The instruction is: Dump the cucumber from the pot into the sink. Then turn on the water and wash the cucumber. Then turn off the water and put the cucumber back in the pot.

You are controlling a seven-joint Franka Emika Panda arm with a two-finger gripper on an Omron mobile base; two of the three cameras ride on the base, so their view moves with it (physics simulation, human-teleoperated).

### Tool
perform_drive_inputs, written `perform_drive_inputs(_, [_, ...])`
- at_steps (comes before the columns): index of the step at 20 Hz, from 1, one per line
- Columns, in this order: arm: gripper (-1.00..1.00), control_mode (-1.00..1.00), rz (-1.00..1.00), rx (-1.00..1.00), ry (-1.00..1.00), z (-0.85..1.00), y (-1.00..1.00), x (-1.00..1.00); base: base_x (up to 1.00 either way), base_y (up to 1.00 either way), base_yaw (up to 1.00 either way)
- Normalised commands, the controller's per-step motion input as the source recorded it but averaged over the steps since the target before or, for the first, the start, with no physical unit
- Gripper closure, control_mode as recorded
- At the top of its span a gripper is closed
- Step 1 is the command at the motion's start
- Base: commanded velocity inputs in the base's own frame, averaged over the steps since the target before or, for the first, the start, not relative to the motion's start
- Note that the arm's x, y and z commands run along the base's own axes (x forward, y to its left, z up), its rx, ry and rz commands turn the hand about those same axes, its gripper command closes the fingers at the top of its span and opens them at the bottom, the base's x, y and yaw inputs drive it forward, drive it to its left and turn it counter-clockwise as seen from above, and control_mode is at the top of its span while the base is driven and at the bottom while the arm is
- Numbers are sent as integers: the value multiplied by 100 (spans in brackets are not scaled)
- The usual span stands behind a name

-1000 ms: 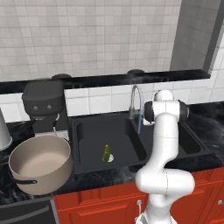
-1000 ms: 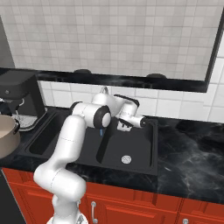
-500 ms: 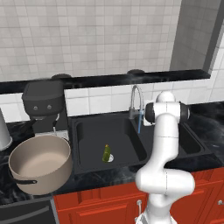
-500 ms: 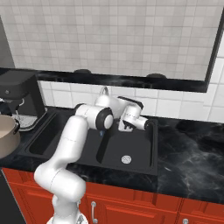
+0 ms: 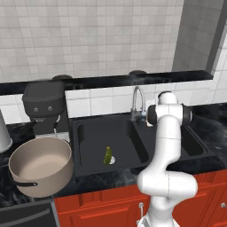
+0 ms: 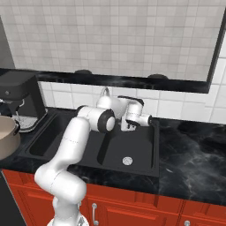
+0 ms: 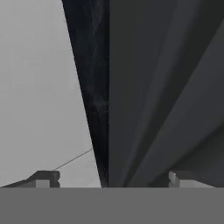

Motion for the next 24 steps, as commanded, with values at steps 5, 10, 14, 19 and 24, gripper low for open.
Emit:
perform_drive_inputs(5, [-100,-100,0,-26,-28,42,31,-42,0,0,0])
perform_drive_inputs(10, [-100,-100,0,-19,-31,74,0,-72,0,0,0])
perform_drive_inputs(14, [-100,-100,-5,-17,-33,75,0,-84,0,0,0])
perform_drive_inputs(19, [-100,-100,-14,-17,-30,82,0,-81,0,0,0])
perform_drive_inputs(24, [-100,-100,-15,-10,-18,72,0,-91,0,0,0])
